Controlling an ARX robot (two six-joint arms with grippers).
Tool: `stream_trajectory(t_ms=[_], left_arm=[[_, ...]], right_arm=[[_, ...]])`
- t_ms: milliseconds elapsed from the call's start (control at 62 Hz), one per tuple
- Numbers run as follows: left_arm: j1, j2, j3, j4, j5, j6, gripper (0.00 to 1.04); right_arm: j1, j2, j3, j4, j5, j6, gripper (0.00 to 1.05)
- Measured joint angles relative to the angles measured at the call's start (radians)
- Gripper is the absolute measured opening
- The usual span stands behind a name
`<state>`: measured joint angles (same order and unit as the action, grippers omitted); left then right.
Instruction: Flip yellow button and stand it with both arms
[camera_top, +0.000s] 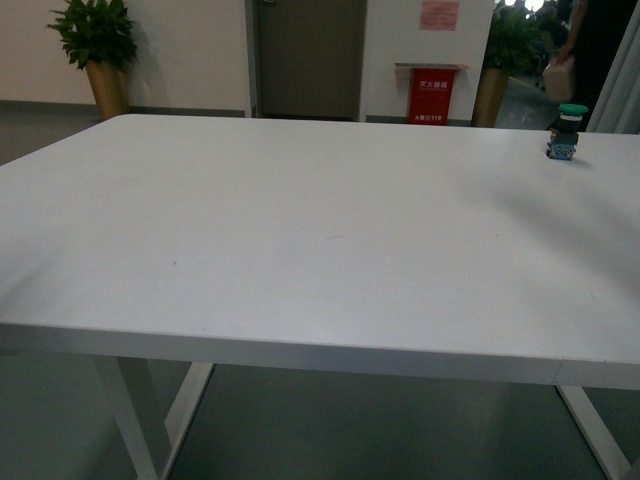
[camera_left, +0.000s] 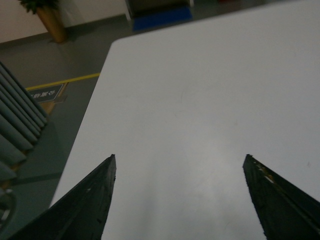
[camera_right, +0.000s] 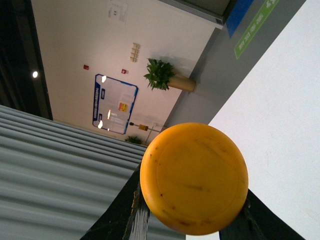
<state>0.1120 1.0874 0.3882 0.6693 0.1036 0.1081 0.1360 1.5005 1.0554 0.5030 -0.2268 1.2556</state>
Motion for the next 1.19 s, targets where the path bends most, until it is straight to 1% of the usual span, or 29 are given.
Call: stream_trajectory(t_ms=[65,113,145,242,306,339,435,823,887,935,1194], left_arm=[[-0.013,-0.011,-0.052,0.071,-0.009,-0.042,0.50],[-0.021,-0.024,-0.077,0.082,-0.014,-0.062,0.43],[-0.028,-0.041,-0.106,0.085,-0.019,-0.077,0.36],[-0.040,-0.090,-0.158,0.085,-0.032,-0.091,0.20],[-0.080,-0.133,-0.189,0.080,-0.095,-0.097,0.07],[-0.092,-0.151,-0.200,0.075,-0.100,-0.104,0.04],[-0.111,-0.213,-0.242,0.053,-0.100,-0.106,0.04],[-0.112,-0.464,-0.339,-0.103,-0.104,-0.108,0.04],[-0.112,-0.470,-0.363,-0.071,-0.104,-0.108,0.04],[-0.112,-0.483,-0.363,-0.075,-0.104,-0.110,0.04],[-0.112,-0.632,-0.364,-0.214,-0.104,-0.110,0.04]], right_arm=[[-0.001,-0.003,0.000,-0.003,-0.003,-0.003,0.30],[-0.002,-0.006,0.000,-0.004,-0.008,-0.005,0.30],[-0.003,-0.008,0.000,-0.005,-0.007,-0.006,0.30],[-0.008,-0.014,0.000,-0.008,-0.007,-0.008,0.30],[-0.009,-0.016,0.000,-0.009,-0.007,-0.011,0.30],[-0.010,-0.016,0.000,-0.011,-0.007,-0.013,0.30],[-0.010,-0.016,-0.001,-0.016,-0.007,-0.014,0.30],[0.001,-0.026,-0.001,-0.048,-0.007,-0.034,0.30],[0.002,-0.026,-0.001,-0.049,-0.007,-0.037,0.30],[0.002,-0.026,-0.001,-0.050,-0.006,-0.039,0.30],[0.005,-0.028,-0.001,-0.055,-0.003,-0.042,0.30]])
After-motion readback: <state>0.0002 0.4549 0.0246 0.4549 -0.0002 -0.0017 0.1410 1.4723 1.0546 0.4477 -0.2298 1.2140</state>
